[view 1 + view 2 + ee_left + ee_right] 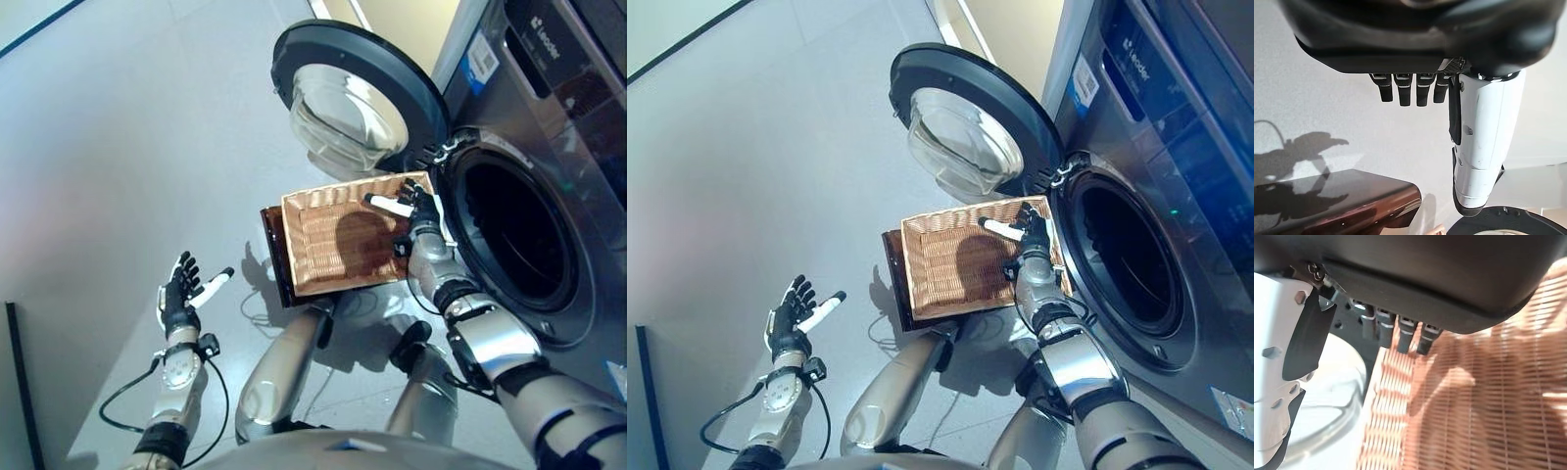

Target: Pick up the clothes and place them into the washing machine

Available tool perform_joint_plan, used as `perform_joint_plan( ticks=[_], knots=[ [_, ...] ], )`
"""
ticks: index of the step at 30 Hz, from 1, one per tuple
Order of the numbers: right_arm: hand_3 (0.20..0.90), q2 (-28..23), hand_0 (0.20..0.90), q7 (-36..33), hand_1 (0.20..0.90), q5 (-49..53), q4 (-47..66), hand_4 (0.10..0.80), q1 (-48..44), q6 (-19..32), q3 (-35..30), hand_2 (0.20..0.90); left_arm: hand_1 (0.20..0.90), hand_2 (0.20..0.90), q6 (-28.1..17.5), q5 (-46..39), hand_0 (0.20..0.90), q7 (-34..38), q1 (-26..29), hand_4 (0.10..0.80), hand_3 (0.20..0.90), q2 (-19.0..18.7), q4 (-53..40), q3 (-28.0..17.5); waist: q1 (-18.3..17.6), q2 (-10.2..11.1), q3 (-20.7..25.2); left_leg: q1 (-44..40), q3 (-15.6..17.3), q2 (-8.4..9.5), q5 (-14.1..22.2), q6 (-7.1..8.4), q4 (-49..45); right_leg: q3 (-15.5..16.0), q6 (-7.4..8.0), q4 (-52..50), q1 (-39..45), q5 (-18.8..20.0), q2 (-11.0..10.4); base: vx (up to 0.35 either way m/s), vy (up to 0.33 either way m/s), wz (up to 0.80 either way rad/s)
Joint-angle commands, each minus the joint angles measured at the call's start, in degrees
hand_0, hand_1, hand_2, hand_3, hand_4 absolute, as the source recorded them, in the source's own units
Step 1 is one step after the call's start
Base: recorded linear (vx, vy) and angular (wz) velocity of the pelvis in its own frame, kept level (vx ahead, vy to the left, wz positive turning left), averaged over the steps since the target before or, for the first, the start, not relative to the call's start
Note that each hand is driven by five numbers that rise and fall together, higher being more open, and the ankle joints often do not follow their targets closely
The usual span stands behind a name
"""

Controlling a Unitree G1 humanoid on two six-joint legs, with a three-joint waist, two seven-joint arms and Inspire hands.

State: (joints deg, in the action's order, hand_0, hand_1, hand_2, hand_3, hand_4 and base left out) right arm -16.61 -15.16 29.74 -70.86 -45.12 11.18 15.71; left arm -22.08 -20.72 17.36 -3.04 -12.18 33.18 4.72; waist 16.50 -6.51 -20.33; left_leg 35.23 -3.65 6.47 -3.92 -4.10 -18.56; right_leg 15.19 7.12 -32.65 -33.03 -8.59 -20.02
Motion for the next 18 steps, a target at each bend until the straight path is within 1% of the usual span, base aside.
perform_joint_plan(
  ticks=[1, 3, 4, 5, 6, 7, 8, 9, 11, 12, 13, 14, 15, 16, 17, 18],
  knots=[
    [0.9, 0.14, 0.9, -0.17, 0.9, 1.24, 1.77, 0.8, 0.22, 4.18, -0.64, 0.9, 0.9, 0.9, -2.99, 0.56, 0.9, 0.78, 0.29, 0.8, 0.9, -2.42, -1.65, -3.48, 1.63, -0.44, 1.7, -1.86, 1.23, 0.68, 2.34, 4.29, 2.43, 2.43, -1.4, 1.44, 6.44, -1.12, 1.73, 0.082, -0.027, 0.03],
    [0.9, 2.23, 0.9, 0.27, 0.9, 2.0, 1.72, 0.8, 4.06, 4.32, -1.22, 0.9, 0.9, 0.9, -2.62, 0.72, 0.9, 0.49, 0.49, 0.8, 0.9, -1.95, -0.52, -3.09, 1.59, 0.0, 2.73, -4.07, 0.81, 0.6, 2.01, 4.39, 4.28, 2.84, -1.26, 3.2, 8.9, -0.85, 1.92, 0.111, -0.03, 0.03],
    [0.9, 3.77, 0.9, 0.99, 0.9, 1.42, 2.36, 0.8, 8.34, 4.17, -1.34, 0.9, 0.9, 0.9, -2.28, 0.69, 0.9, -0.17, 0.33, 0.8, 0.9, -1.62, 0.11, -2.68, 1.28, 0.63, 3.81, -6.25, 0.49, 0.33, 1.69, 4.52, 5.97, 3.11, -1.07, 4.65, 10.86, -0.47, 2.04, 0.112, -0.024, 0.0],
    [0.9, 3.81, 0.9, 0.94, 0.9, 1.38, 2.49, 0.8, 8.56, 4.15, -1.34, 0.9, 0.9, 0.9, -2.28, 0.69, 0.9, -0.18, 0.19, 0.8, 0.9, -1.64, 0.08, -2.63, 1.25, 0.58, 3.84, -6.46, 0.41, 0.32, 1.62, 4.53, 6.13, 3.21, -1.06, 4.82, 11.11, -0.41, 2.08, 0.134, -0.032, -0.01],
    [0.9, 4.88, 0.9, 1.07, 0.9, 1.27, 3.42, 0.8, 13.26, 4.24, -2.44, 0.9, 0.9, 0.9, -1.78, 1.92, 0.9, -0.65, -0.04, 0.8, 0.9, -1.56, 2.33, -1.83, 0.5, 1.35, 4.92, -8.98, 0.43, -0.01, 1.1, 4.75, 8.11, 3.68, -0.91, 7.22, 13.81, 0.2, 2.59, 0.062, -0.019, 0.0],
    [0.9, 4.9, 0.9, 1.04, 0.9, 1.25, 3.52, 0.8, 13.42, 4.23, -2.45, 0.9, 0.9, 0.9, -1.82, 1.9, 0.9, -0.67, -0.09, 0.8, 0.9, -1.59, 2.38, -1.78, 0.49, 1.31, 4.92, -9.18, 0.37, -0.03, 1.04, 4.76, 8.26, 3.76, -0.91, 7.4, 14.05, 0.27, 2.63, 0.118, -0.043, 0.0],
    [0.9, 5.57, 0.9, 1.0, 0.9, 1.22, 3.46, 0.8, 15.99, 4.36, -3.36, 0.9, 0.9, 0.9, -1.44, 1.81, 0.9, -1.25, 0.09, 0.8, 0.9, -1.23, 4.82, -1.22, -0.32, 2.13, 5.82, -10.65, 0.42, -0.35, 0.84, 4.94, 9.43, 4.08, -0.72, 8.97, 15.79, 0.61, 3.03, 0.0, 0.0, 0.0],
    [0.9, 5.61, 0.9, 1.19, 0.9, 1.0, 3.31, 0.8, 18.59, 4.29, -4.29, 0.9, 0.9, 0.9, -1.04, 1.53, 0.9, -2.2, 0.44, 0.8, 0.9, -1.14, 8.26, -0.44, -0.94, 1.88, 6.47, -11.6, 0.38, -1.13, -1.3, 4.83, 10.81, 4.99, -1.08, 11.58, 17.41, 2.97, 4.01, 0.049, -0.017, 0.04],
    [0.9, 6.04, 0.9, 1.76, 0.9, 0.51, 3.88, 0.8, 23.95, 4.12, -6.34, 0.9, 0.9, 0.9, -0.13, 1.76, 0.9, -3.92, 0.29, 0.8, 0.9, -0.94, 11.89, 0.44, -2.54, 2.85, 7.86, -14.1, 0.19, -1.75, -1.74, 5.07, 12.48, 4.95, -0.99, 14.76, 20.3, 3.57, 5.19, 0.05, -0.034, -0.01],
    [0.9, 6.18, 0.9, 2.41, 0.9, 0.12, 4.84, 0.8, 26.98, 4.06, -7.24, 0.9, 0.9, 0.9, 0.43, 1.38, 0.9, -5.28, 0.51, 0.8, 0.9, -0.87, 14.97, 0.62, -3.76, 3.35, 8.54, -15.24, 0.03, -2.17, -2.02, 5.27, 13.22, 4.62, -1.01, 15.96, 21.41, 3.67, 5.98, 0.092, -0.114, -0.13],
    [0.9, 6.08, 0.9, 2.85, 0.9, -0.77, 6.01, 0.8, 32.96, 4.28, -9.44, 0.9, 0.9, 0.9, 0.93, 2.43, 0.9, -6.88, 0.7, 0.8, 0.9, -1.12, 19.65, 1.34, -6.15, 4.2, 9.59, -17.55, -0.52, -2.66, -2.26, 5.58, 14.3, 2.92, -1.34, 18.03, 23.6, 3.64, 7.8, 0.067, -0.092, -0.06],
    [0.9, 6.09, 0.9, 2.83, 0.9, -0.79, 6.05, 0.8, 33.02, 4.27, -9.43, 0.9, 0.9, 0.9, 0.91, 2.42, 0.9, -6.89, 0.67, 0.8, 0.9, -1.13, 19.67, 1.36, -6.16, 4.19, 9.57, -17.64, -0.55, -2.66, -2.27, 5.58, 14.34, 2.95, -1.35, 18.09, 23.71, 3.66, 7.82, 0.063, -0.087, 0.01],
    [0.9, 6.17, 0.9, 2.95, 0.9, -2.1, 6.26, 0.8, 35.66, 4.21, -10.37, 0.9, 0.9, 0.9, 1.17, 3.08, 0.9, -7.69, 0.7, 0.8, 0.9, -1.11, 22.63, 1.42, -7.1, 4.57, 10.22, -18.82, -0.58, -2.95, -2.29, 5.67, 14.89, 2.5, -1.43, 19.13, 24.77, 3.81, 8.29, 0.085, -0.047, 0.18],
    [0.9, 6.11, 0.9, 3.62, 0.9, -4.82, 5.73, 0.8, 40.5, 4.03, -12.33, 0.9, 0.9, 0.9, 1.39, 4.46, 0.9, -8.49, -0.24, 0.8, 0.9, -0.73, 26.24, 1.06, -8.03, 4.95, 12.28, -21.22, -0.01, -3.42, -2.11, 5.61, 16.09, 2.48, -1.05, 21.33, 27.07, 4.66, 8.56, 0.08, -0.043, 0.0],
    [0.9, 6.09, 0.9, 3.62, 0.9, -4.84, 5.75, 0.8, 40.52, 4.02, -12.35, 0.9, 0.9, 0.9, 1.37, 4.45, 0.9, -8.49, -0.23, 0.8, 0.9, -0.71, 26.25, 1.09, -8.01, 4.83, 12.45, -21.03, -0.06, -3.51, -2.26, 5.6, 16.16, 2.54, -1.06, 21.66, 27.01, 4.99, 8.7, 0.079, -0.051, -0.12],
    [0.9, 5.78, 0.9, 3.21, 0.9, -8.66, 3.99, 0.8, 43.47, 3.6, -14.19, 0.9, 0.9, 0.9, 2.2, 7.45, 0.9, -8.98, -0.3, 0.8, 0.9, -0.11, 31.49, 1.61, -8.87, 5.22, 14.29, -23.23, 0.6, -3.93, -2.16, 5.51, 17.69, 2.4, -0.42, 23.61, 28.88, 5.86, 8.92, 0.023, -0.034, -0.26]
  ],
)
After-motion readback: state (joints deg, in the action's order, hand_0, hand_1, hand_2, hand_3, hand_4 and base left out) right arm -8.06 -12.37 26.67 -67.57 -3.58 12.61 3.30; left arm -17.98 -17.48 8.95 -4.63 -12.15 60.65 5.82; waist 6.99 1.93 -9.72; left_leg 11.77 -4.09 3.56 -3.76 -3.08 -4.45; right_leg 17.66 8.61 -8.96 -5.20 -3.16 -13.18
